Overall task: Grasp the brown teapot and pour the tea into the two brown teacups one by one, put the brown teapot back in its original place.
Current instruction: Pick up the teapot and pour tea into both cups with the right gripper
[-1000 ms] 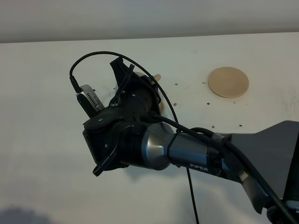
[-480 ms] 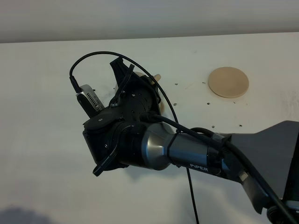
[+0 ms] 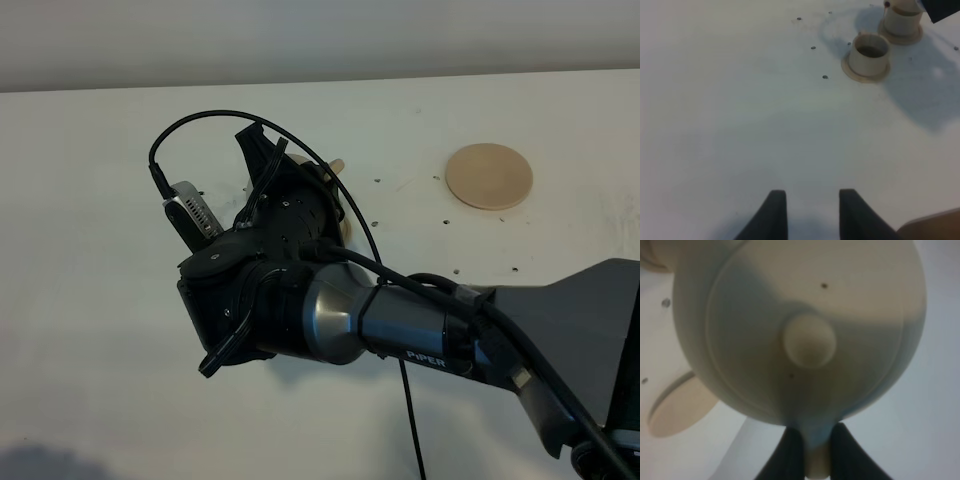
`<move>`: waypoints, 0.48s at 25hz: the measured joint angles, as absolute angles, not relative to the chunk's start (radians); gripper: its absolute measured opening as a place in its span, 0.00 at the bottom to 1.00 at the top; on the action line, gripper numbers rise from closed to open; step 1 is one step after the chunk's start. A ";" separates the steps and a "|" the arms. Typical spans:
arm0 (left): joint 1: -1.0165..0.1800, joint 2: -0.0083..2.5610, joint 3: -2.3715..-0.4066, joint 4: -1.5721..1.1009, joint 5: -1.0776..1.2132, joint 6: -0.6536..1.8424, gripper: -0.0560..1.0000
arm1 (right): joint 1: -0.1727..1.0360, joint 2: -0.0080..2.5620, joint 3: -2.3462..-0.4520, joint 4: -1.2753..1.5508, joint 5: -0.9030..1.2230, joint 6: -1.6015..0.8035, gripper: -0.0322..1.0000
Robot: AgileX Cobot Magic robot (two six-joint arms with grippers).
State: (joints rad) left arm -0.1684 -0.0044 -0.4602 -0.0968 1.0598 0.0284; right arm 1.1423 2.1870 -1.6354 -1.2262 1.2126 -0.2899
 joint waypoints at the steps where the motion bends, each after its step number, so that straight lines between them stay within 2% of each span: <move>1: -0.168 -0.004 -0.460 -0.097 1.060 0.028 0.28 | 1.142 2.187 -1.635 -1.226 1.213 -0.290 0.14; 12: -0.168 -0.004 -0.460 -0.097 1.060 0.028 0.28 | 1.142 2.187 -1.635 -1.226 1.213 -0.293 0.14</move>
State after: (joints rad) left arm -0.1684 -0.0044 -0.4602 -0.0968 1.0598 0.0284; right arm 1.1423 2.1870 -1.6354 -1.2262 1.2126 -0.2935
